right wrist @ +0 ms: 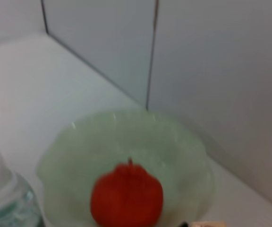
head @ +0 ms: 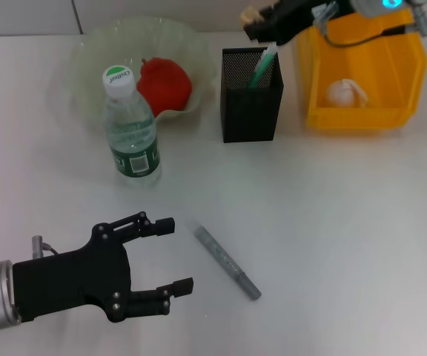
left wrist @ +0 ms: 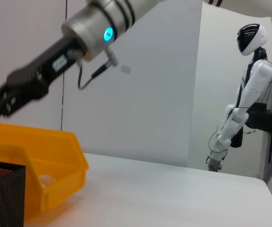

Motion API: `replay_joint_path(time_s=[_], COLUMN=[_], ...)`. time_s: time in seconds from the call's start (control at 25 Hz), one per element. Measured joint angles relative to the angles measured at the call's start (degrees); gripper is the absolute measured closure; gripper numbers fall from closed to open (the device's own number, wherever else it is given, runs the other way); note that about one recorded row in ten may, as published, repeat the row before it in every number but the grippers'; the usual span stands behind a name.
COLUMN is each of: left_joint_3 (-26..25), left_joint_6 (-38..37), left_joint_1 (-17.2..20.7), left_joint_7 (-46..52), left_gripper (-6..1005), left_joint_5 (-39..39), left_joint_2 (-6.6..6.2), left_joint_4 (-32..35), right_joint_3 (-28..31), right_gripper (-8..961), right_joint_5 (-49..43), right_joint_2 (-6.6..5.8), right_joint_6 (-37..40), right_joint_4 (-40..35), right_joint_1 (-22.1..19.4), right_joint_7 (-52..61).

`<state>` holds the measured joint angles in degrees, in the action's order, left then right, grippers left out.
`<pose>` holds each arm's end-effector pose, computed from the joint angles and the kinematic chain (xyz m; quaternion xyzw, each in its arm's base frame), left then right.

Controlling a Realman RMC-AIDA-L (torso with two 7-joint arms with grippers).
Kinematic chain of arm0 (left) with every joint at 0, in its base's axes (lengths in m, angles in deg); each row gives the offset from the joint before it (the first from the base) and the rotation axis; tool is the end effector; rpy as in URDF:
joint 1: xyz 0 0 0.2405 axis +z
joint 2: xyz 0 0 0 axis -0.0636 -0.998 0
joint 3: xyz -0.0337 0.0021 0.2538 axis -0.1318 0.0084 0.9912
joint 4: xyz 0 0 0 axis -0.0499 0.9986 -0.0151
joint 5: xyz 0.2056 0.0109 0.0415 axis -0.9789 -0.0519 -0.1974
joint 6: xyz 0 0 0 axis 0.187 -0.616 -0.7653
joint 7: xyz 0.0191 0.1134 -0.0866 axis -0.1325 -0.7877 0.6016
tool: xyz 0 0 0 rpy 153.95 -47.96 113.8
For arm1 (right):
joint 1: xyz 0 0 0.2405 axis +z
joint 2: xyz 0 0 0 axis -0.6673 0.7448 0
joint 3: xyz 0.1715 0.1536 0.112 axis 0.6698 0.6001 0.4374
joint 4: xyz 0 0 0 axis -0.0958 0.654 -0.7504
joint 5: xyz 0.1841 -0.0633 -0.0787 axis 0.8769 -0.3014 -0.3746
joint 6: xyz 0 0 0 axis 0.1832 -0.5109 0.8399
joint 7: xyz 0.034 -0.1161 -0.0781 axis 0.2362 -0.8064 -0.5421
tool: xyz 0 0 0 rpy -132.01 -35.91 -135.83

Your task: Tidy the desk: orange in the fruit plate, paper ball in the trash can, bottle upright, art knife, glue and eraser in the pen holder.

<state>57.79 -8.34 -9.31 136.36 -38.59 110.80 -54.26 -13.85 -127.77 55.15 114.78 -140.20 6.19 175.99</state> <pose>-0.2896 0.2247 -0.0358 -0.9384 -0.0926 -0.3162 0.1038 0.1032 0.4399 0.0024 -0.9423 0.2058 0.0124 0.2638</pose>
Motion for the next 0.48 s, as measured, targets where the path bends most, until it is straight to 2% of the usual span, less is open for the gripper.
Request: replay_joint_path(time_s=[0.12,0.28,0.48], left_joint_3=[-0.1,-0.3,-0.3], left_joint_6=[-0.1,-0.3,-0.4], left_joint_1=[0.0,-0.1,0.1], left_joint_7=[0.1,0.1,0.2], left_gripper=[155,155,155], left_joint_5=[0.0,0.0,0.0], left_joint_2=[0.0,-0.05,-0.18], left_joint_4=[-0.1,-0.1,-0.1], right_joint_3=[-0.1,-0.2,-0.2], right_gripper=[582,561,533], right_joint_5=[-1.6,-2.5,-2.5], right_joint_2=[-0.01,-0.03,-0.03], right_joint_6=[-4.0,-6.7,-6.1], right_joint_4=[9.2,11.3,10.9], right_joint_1=[3.1,3.7,3.8], right_joint_7=[-0.4,-0.5,-0.3])
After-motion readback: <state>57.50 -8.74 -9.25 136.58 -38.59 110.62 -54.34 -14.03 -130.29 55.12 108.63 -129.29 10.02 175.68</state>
